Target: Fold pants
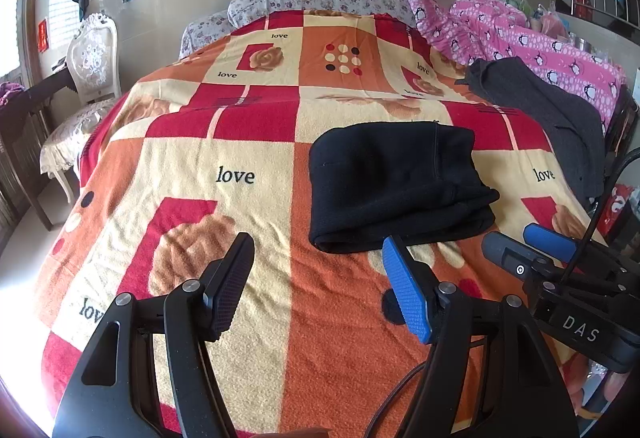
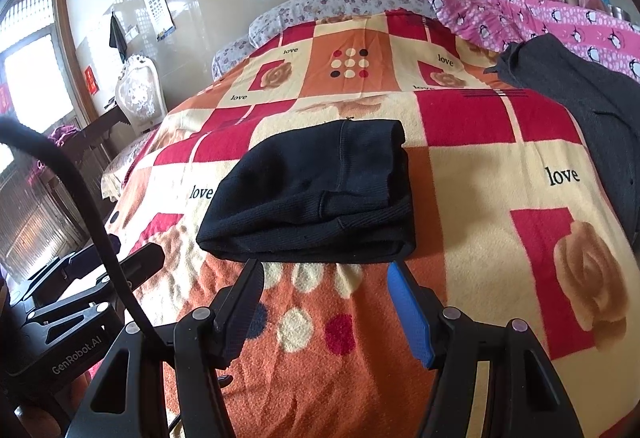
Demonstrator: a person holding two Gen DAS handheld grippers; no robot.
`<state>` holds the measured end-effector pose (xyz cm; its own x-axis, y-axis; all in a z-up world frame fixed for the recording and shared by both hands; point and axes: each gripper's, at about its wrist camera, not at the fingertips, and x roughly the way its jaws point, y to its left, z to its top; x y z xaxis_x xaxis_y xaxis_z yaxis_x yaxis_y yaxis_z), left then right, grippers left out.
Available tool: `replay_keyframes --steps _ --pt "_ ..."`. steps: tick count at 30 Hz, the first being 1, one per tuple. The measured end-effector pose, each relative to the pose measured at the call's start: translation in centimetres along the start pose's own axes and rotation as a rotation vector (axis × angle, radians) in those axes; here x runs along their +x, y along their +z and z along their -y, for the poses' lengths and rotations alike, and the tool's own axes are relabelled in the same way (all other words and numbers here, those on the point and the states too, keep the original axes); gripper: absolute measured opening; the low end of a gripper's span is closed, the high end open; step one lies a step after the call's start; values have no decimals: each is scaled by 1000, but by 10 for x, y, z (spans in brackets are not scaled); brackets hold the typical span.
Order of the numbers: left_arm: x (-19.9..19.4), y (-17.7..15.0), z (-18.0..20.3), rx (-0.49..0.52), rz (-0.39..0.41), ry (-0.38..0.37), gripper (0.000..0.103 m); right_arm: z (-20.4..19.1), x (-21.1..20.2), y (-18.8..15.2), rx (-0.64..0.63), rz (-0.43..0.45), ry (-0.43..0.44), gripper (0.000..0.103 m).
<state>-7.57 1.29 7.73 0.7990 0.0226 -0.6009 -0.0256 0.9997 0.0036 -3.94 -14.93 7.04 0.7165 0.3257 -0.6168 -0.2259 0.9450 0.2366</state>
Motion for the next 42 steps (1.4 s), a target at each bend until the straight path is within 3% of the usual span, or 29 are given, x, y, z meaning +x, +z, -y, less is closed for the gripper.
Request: replay_keyframes --steps 36,42 --pt "2 -2 4 1 -6 -4 68 -2 6 -2 6 -21 2 62" --pt "-3 -2 11 21 48 -11 68 -1 6 -3 5 -21 2 62"
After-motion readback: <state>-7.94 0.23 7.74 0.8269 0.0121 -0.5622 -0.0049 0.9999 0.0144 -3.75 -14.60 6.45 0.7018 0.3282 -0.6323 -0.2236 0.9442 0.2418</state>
